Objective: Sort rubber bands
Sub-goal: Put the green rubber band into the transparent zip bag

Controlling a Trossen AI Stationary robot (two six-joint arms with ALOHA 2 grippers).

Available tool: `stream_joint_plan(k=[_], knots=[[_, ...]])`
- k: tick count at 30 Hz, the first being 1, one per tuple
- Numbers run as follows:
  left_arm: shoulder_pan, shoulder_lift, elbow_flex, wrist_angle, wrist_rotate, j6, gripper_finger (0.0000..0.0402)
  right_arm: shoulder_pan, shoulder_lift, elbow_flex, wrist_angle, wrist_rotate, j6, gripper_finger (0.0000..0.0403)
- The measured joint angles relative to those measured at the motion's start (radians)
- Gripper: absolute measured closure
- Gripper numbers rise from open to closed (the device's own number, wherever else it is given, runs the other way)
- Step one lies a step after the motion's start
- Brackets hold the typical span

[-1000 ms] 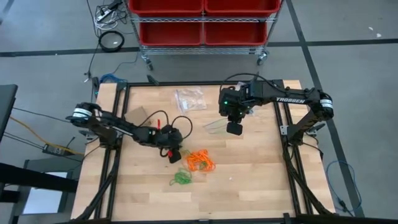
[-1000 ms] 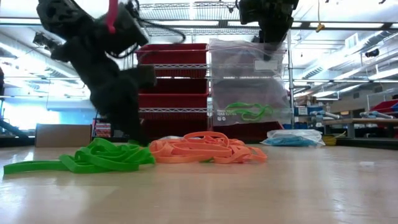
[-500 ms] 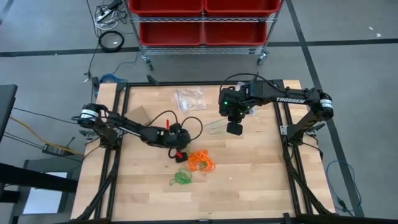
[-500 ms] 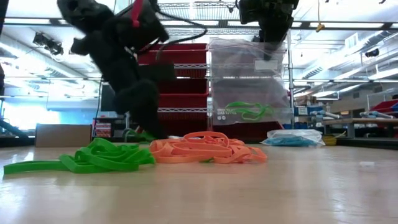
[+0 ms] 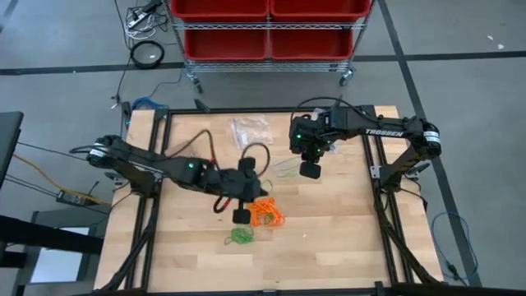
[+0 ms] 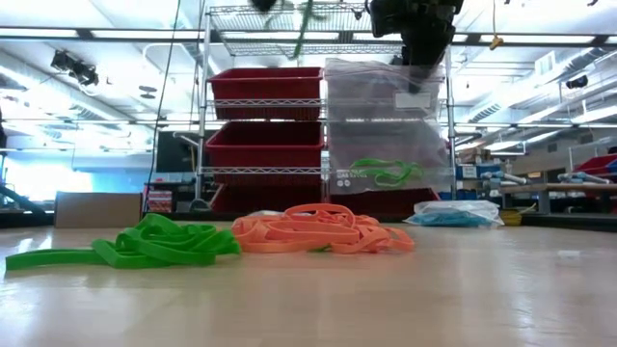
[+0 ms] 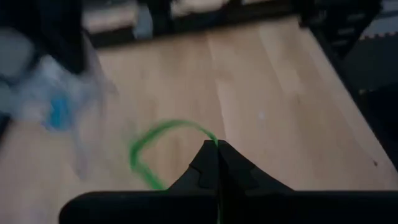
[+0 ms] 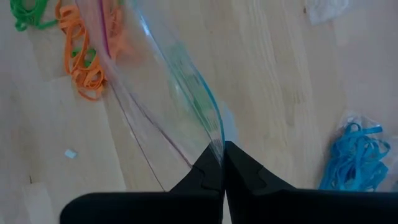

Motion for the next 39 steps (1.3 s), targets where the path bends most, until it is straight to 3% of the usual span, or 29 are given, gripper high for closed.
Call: stream_joint_plan(k=[5,11,16,24,29,33,39], knots=[[0.016,-0.01,0.109,-0.017,0.004,0.074,0.0401,0.015,0.0,0.0,0.012,0.0,0.006,0.0403],[0.067,-0.01,0.123,-0.102,0.037,0.071,0.0401,0.02,0.0,0.0,0.011,0.0,0.006,0.0403],[0.104,-0.01,0.043,-0.196,0.034,-0.001,0.0401,0.02,0.0,0.0,0.011,0.0,0.005,0.0403],[0.127,-0.041,-0.02,-0.096,0.042,-0.024,0.0401,0.02,0.0,0.0,0.011,0.0,0.0,0.0403],[0.167,-0.046,-0.028,-0.154,0.038,-0.035,0.0401,0.02,0.0,0.0,0.009,-0.001,0.006,0.0403],[0.207,-0.047,-0.101,-0.124,0.041,-0.06,0.0401,0.026,0.0,0.0,0.01,0.0,0.007,0.0403],[0.273,-0.048,-0.241,0.04,0.16,-0.131,0.0401,0.042,0.0,0.0,0.009,-0.001,0.007,0.0403]])
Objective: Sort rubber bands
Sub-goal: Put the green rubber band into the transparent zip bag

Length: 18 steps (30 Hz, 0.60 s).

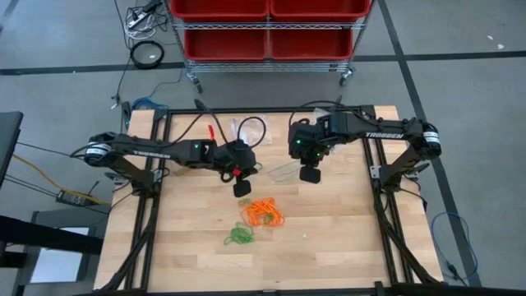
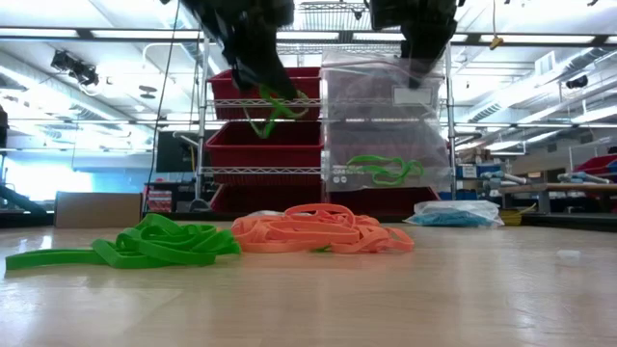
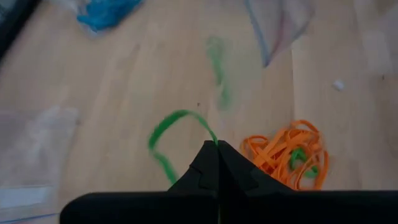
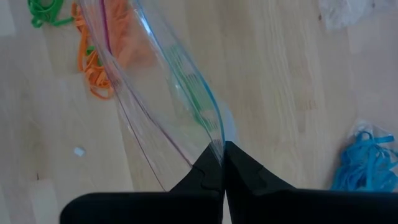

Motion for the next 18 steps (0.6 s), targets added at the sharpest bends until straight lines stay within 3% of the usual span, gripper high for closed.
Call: stream_joint_plan(k=[5,12,18], knots=[[0.019,-0.003,-0.04,0.099,0.063,-0.008,0.0401,0.002,0.0,0.0,-0.001,-0.001,0.0,0.0403],[0.089,0.0,-0.045,0.046,0.05,-0.038,0.0402,0.002,0.0,0.0,0.001,-0.001,0.001,0.0403],[0.128,0.004,-0.202,0.137,0.121,-0.103,0.0401,0.008,0.0,0.0,0.001,0.0,0.008,0.0403]])
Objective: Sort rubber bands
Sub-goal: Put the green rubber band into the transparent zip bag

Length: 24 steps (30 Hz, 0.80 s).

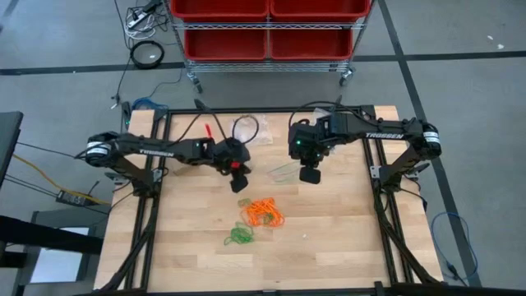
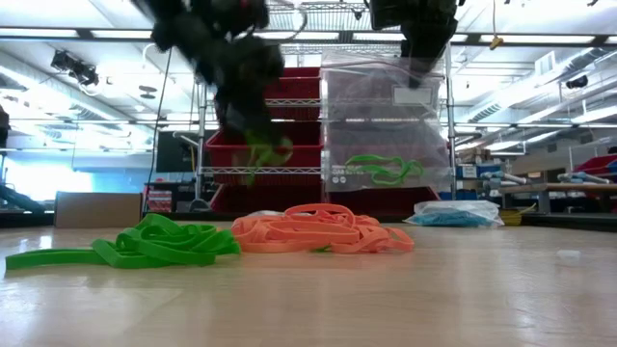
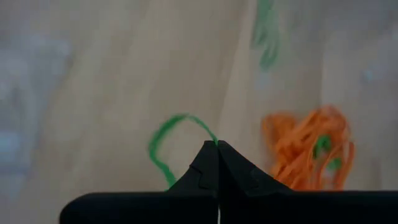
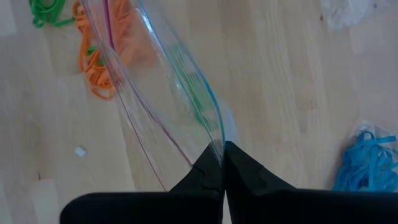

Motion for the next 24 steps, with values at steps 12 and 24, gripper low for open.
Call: stream_joint_plan(k=[12,24], knots=[[0.0,0.001,-0.349,0.392,-0.003,-0.156,0.038,-0.001,0.001,0.0,0.009,0.0,-0.005,0.0403],[-0.018,-0.058,-0.267,0.497,0.026,-0.096,0.0398,-0.001,0.011,0.0,0.011,-0.009,-0.006,0.0403]])
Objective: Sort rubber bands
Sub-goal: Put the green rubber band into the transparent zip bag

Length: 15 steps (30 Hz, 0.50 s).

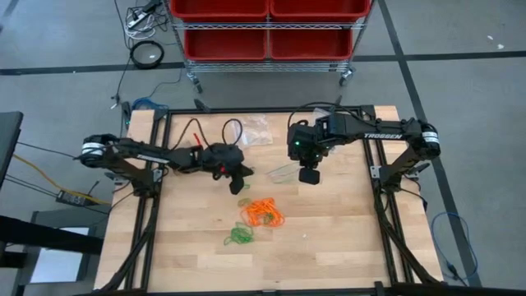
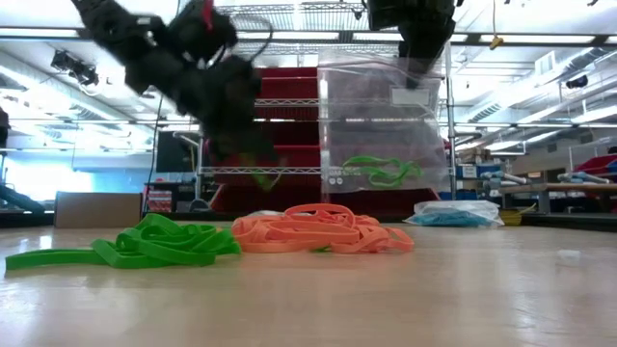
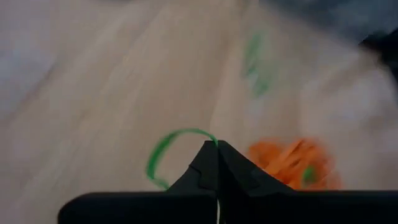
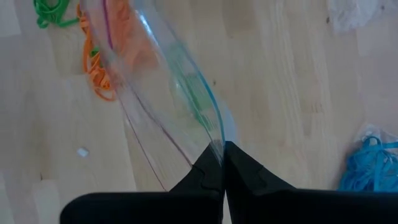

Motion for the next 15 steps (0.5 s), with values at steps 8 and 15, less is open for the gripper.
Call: stream_joint_plan(k=[8,15], knots=[[-0.1,-0.129,0.229,-0.069,0.006,0.096,0.04,-0.001,0.0,-0.043,0.02,0.0,-0.002,0.0403],[-0.156,-0.107,0.434,-0.192,0.017,0.187,0.0401,-0.001,0.001,-0.088,0.086,-0.017,0.011,0.0403]])
